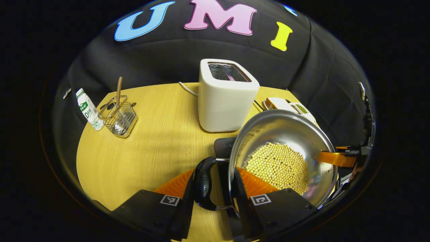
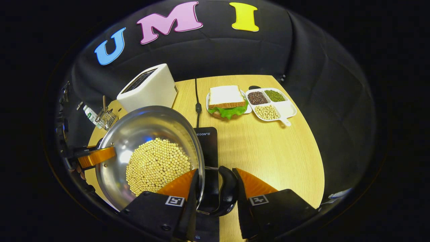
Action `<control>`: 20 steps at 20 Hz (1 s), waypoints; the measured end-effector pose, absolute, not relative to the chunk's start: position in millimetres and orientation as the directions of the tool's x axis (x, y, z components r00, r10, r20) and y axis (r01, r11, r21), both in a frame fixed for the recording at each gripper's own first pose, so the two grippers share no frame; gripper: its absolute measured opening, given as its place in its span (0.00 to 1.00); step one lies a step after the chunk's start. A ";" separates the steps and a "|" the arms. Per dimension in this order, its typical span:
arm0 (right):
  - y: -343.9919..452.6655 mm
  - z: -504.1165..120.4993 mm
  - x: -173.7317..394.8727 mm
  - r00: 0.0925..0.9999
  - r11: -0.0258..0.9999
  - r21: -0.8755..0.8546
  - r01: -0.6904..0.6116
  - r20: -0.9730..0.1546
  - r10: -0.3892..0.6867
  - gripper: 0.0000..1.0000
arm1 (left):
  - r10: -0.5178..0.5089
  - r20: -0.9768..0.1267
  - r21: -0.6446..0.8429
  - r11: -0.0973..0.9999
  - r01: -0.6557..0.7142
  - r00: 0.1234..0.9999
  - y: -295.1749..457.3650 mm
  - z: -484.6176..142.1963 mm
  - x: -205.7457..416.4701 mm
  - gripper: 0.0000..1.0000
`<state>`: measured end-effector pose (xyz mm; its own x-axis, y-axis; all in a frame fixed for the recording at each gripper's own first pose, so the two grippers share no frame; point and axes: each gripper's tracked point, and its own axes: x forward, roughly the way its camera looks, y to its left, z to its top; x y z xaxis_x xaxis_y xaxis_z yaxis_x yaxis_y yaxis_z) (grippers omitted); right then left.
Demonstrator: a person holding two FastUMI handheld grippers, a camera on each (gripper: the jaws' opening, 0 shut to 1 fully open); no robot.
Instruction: First push the handle of the pot to place it horizontally, then grasp the pot with both hands and set it on the induction cooktop.
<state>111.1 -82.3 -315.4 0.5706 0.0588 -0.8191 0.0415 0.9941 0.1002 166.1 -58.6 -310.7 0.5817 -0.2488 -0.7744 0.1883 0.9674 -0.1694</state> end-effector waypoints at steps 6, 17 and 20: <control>-82.0 -311.8 111.8 0.575 0.991 0.124 0.059 -0.815 0.068 0.85 | -0.225 -0.769 -0.167 0.974 0.152 0.598 -57.0 -312.0 167.3 0.93; -84.3 -250.0 110.9 0.697 0.995 0.069 0.071 -0.717 0.000 0.99 | -0.235 -0.694 -0.173 0.972 0.159 0.680 -50.4 -258.8 146.1 0.96; -79.4 -207.3 109.1 0.773 0.997 0.047 0.061 -0.634 -0.018 0.99 | -0.228 -0.644 -0.157 0.974 0.165 0.731 -47.8 -227.8 135.7 0.96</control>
<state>109.1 -79.4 -207.3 0.7734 -0.0175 -0.6336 0.0613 0.9970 0.0472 135.7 -47.8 -227.8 0.7306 -0.2278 -0.6437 0.1654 0.9737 -0.1568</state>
